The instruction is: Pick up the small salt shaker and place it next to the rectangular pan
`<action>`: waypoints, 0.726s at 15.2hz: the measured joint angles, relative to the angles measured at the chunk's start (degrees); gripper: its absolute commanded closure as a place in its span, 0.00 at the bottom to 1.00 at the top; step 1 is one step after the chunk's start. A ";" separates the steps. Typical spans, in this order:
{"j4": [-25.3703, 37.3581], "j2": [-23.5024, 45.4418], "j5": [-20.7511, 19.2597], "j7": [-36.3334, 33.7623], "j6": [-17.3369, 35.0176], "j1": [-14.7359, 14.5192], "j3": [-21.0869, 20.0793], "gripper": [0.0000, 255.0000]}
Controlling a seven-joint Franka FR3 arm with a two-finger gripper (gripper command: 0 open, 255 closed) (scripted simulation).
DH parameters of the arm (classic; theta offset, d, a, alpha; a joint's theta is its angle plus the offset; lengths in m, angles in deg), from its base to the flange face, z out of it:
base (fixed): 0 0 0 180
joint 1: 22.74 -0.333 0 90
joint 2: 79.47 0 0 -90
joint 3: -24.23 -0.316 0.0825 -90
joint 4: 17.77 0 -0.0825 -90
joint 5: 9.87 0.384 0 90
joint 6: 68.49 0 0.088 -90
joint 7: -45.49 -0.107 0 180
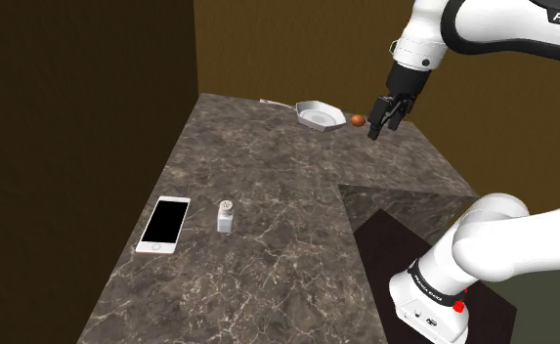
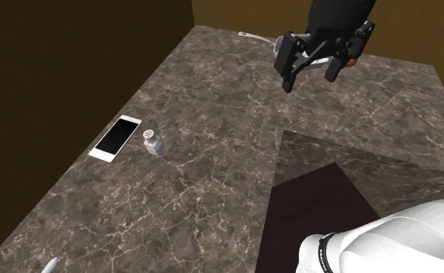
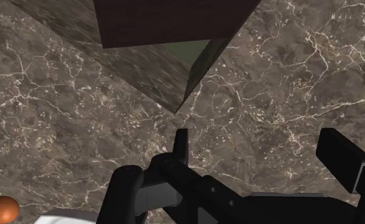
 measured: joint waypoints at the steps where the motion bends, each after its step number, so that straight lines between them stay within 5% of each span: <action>1: 0.00 0.00 0.00 0.00 0.00 0.00 0.00 0.00; 11: -0.88 8.24 4.86 -12.29 10.94 -2.64 -11.48 0.00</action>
